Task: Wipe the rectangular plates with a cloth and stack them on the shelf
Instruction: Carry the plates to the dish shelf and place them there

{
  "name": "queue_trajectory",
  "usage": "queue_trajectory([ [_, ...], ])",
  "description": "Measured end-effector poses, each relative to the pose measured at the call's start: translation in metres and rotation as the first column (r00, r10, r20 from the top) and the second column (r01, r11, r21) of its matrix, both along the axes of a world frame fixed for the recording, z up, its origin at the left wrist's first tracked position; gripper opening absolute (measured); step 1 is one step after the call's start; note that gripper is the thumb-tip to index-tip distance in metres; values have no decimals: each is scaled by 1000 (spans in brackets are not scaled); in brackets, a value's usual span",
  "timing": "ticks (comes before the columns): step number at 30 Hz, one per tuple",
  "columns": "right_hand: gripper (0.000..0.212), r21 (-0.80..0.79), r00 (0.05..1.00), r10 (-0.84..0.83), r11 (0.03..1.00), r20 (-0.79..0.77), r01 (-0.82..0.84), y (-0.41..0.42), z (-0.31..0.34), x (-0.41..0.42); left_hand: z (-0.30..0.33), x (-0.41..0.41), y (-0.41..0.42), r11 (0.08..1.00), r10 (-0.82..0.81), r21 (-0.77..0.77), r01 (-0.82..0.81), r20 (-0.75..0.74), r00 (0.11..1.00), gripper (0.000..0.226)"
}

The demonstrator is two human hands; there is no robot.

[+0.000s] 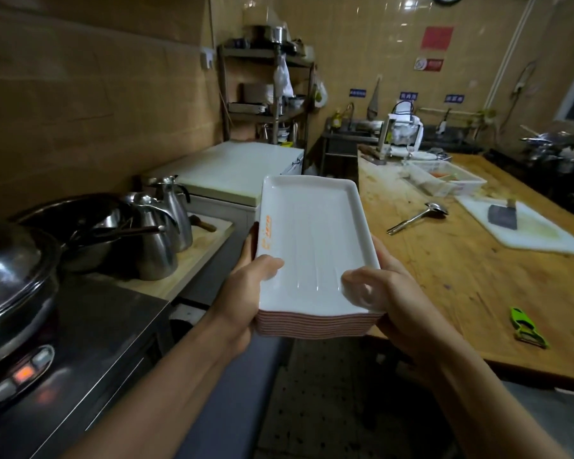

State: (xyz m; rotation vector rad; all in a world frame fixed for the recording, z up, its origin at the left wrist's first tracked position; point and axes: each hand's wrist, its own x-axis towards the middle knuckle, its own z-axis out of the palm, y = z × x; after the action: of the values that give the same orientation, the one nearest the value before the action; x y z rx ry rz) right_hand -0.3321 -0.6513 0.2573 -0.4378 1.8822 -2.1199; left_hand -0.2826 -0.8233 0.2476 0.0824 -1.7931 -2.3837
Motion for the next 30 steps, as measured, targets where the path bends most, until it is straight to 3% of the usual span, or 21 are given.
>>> queue_trajectory([
  [17,57,68,999,-49,996,-21,51,-79,27,-325,22,-332,-77,1000,-12,18,13,-51,999,46],
  [30,50,32,963,-269,963,6,269,-164,54,-557,44,-602,-167,983,-181,17,183,-71,981,46],
])
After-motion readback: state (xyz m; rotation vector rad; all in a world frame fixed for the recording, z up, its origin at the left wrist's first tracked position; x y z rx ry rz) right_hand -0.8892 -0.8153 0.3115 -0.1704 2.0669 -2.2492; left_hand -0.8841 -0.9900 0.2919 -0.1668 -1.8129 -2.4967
